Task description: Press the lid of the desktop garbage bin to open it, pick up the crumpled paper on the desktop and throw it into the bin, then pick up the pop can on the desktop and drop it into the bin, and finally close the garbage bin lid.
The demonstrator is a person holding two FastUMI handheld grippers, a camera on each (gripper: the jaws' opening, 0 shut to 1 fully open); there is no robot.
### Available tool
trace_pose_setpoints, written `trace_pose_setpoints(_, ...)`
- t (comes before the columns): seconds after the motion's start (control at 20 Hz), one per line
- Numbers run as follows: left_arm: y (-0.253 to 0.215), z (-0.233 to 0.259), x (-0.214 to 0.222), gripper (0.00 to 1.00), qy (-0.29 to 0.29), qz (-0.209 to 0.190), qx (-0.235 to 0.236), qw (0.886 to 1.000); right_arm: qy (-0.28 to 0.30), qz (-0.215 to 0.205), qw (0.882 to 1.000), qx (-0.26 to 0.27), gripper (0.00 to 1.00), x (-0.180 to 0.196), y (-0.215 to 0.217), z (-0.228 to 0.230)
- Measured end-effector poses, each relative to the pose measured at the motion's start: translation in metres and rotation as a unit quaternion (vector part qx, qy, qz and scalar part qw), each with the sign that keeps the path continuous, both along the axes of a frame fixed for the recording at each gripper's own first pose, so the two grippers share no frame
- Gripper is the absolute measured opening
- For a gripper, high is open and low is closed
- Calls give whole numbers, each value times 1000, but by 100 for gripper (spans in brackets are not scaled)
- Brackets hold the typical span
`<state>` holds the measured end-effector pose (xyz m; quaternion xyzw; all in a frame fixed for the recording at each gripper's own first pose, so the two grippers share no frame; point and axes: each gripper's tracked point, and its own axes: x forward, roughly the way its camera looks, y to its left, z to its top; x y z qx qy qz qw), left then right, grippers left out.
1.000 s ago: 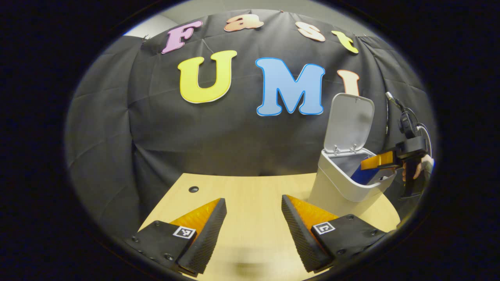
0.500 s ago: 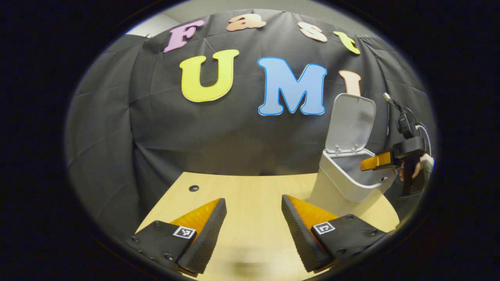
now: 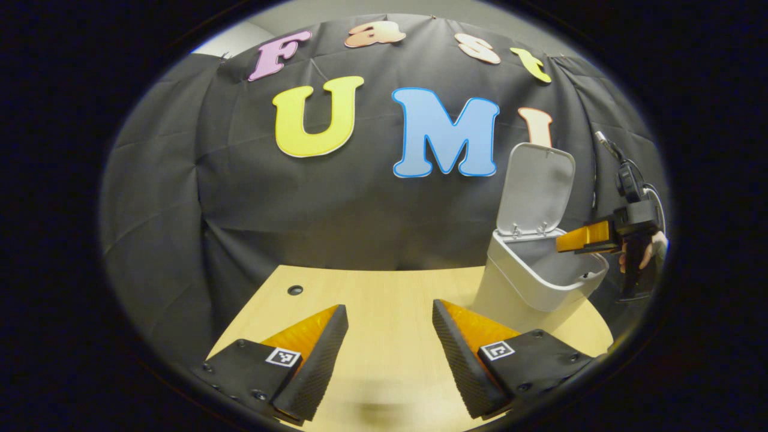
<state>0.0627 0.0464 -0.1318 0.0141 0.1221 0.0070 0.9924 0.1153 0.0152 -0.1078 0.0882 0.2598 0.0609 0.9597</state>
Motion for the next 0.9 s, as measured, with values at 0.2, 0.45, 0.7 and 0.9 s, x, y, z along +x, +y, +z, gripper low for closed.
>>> trace_pose_setpoints(0.2,-3,-1,0,93,2,-3,-2,1000,-48,1,999,0,89,-4,2,37)
trace_pose_setpoints(0.45,-5,-3,-1,93,5,-4,-7,1000,-102,3,995,-12,88,-8,6,88)
trace_pose_setpoints(0.7,-4,-3,0,94,9,-1,-12,1000,-151,7,988,-16,88,-11,14,138)
trace_pose_setpoints(0.9,0,0,1,93,9,4,-17,1000,-181,10,983,-14,88,-1,21,173)
